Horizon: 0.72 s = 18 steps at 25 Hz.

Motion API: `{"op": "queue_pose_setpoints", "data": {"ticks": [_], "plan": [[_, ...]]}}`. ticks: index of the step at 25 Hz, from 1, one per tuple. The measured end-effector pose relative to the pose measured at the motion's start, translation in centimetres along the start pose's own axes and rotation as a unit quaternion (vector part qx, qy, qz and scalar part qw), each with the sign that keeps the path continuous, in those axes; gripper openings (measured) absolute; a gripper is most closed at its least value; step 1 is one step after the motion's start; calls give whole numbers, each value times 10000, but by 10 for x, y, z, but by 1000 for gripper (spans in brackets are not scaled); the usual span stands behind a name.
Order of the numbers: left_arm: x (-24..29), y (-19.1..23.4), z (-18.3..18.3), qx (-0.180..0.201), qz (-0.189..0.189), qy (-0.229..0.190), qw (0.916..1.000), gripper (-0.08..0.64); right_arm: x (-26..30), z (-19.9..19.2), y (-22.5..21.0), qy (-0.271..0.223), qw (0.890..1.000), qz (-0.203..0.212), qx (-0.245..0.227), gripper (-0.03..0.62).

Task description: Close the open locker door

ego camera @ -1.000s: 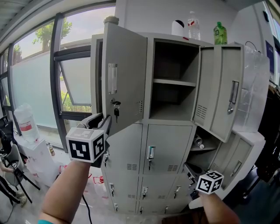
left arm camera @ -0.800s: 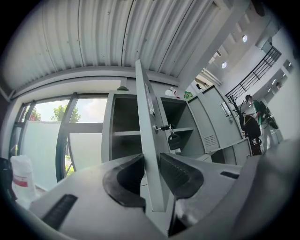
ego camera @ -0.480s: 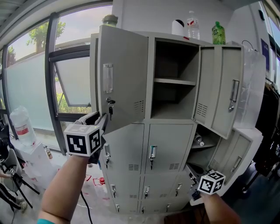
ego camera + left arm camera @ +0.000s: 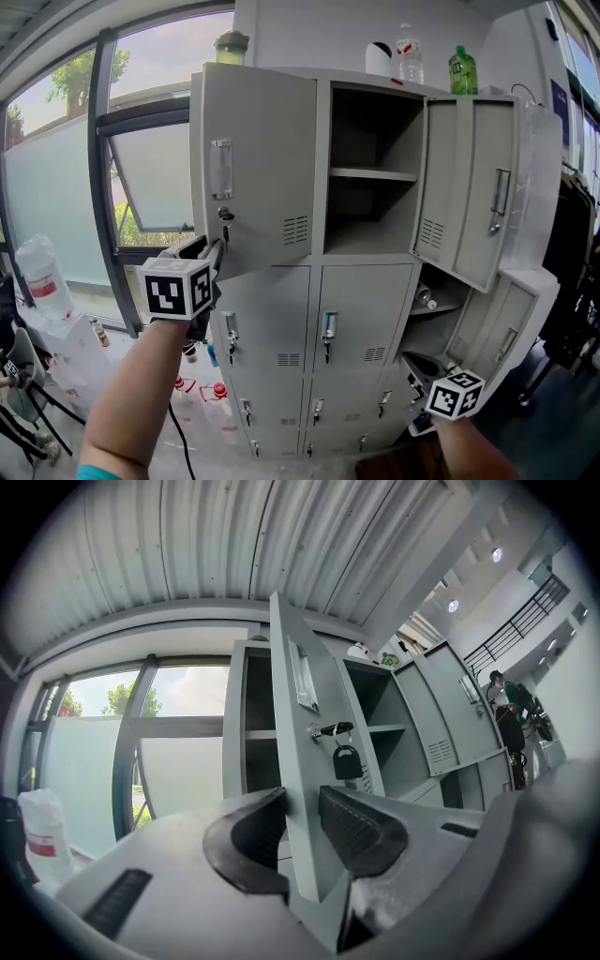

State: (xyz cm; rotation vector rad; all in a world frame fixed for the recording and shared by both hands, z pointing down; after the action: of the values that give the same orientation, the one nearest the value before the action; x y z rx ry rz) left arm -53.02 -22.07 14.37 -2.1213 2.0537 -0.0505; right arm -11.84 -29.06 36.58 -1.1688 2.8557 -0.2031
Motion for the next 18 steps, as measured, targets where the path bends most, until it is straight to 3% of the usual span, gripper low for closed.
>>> {"op": "queue_pose_setpoints", "data": {"ticks": [18], "plan": [[45,44,-12,-17,196,187,9996,130,-4,-8,-3,67,9995,-306,22,-2]]}}
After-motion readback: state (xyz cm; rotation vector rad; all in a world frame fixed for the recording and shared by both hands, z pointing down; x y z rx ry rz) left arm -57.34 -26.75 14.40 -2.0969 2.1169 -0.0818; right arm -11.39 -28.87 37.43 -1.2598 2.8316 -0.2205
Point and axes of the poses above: the fingertips, and each gripper's own axes: x forward along the fingers, y to its left, z out of its top, the point moved 3 cm from there along -x, backward along the fingers, and after that the axes turned 7 degrees about -z, right-handed, at the moved point
